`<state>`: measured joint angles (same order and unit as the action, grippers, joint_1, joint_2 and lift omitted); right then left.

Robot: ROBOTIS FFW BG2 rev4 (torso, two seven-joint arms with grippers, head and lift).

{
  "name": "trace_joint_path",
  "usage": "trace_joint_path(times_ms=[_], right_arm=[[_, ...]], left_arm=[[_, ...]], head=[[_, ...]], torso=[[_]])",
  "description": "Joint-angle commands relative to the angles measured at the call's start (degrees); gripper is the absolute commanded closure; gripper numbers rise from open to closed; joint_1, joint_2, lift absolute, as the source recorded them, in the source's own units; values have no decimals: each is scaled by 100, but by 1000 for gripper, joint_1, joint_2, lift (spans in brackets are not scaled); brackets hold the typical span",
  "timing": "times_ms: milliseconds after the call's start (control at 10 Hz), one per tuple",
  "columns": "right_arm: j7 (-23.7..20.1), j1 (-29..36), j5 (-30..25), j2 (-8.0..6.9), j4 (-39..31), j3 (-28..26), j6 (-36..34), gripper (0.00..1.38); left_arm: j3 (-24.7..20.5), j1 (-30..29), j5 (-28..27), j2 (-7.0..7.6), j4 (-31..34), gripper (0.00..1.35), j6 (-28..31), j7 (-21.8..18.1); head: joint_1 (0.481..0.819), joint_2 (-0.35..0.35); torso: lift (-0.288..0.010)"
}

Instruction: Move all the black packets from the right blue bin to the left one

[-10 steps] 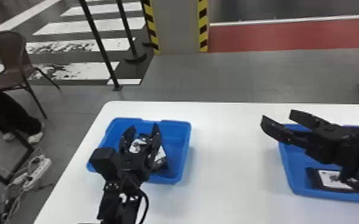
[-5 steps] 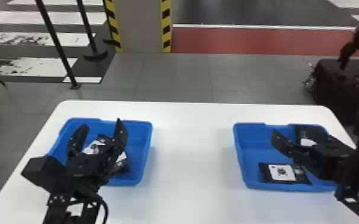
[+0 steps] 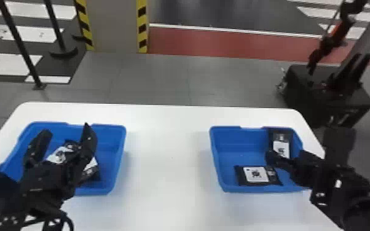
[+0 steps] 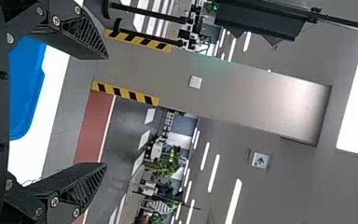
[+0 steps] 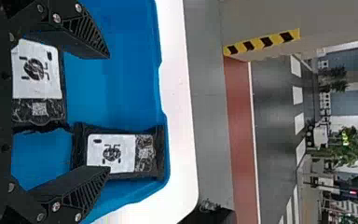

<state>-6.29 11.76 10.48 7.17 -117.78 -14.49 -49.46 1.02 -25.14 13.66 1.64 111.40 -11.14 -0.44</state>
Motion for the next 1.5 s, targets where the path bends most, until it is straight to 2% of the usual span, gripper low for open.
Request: trace_joint_path(times_ms=[0,100,500,800,1100,1200,1300,1400], right_arm=[[-48,-515,33,118,816,17,109,191],[-180,-853,24,170,1379,17,193,191],[-382,-1682,-11,223,2982,34,447,190],[-382,-1935,-64,206,3488,87,629,190],[-136,-1781,-196,223,3305,87,658,196],[-13,-1668,-275,223,3108,78,601,197],[233,-1443,-486,188,2518,87,278,197],[347,-1373,-494,162,2363,69,236,197]], left_arm=[[12,-3,5,-6,4,231,-12,0],[21,-3,5,-6,4,231,-12,0],[30,-3,41,-15,4,231,-26,-8],[21,-3,49,-15,4,231,-68,0],[4,-17,67,-15,4,231,-110,-8],[-5,-31,67,-15,4,231,-124,-8],[-5,-45,67,-15,4,231,-124,-8],[-23,-45,67,-6,4,231,-124,-8]], head=[[695,-126],[695,-136],[695,-150],[695,-145],[695,-150],[695,-153],[695,-162],[695,-175]], torso=[[-110],[-110],[-110],[-110],[-110],[-110],[-110],[-110]])
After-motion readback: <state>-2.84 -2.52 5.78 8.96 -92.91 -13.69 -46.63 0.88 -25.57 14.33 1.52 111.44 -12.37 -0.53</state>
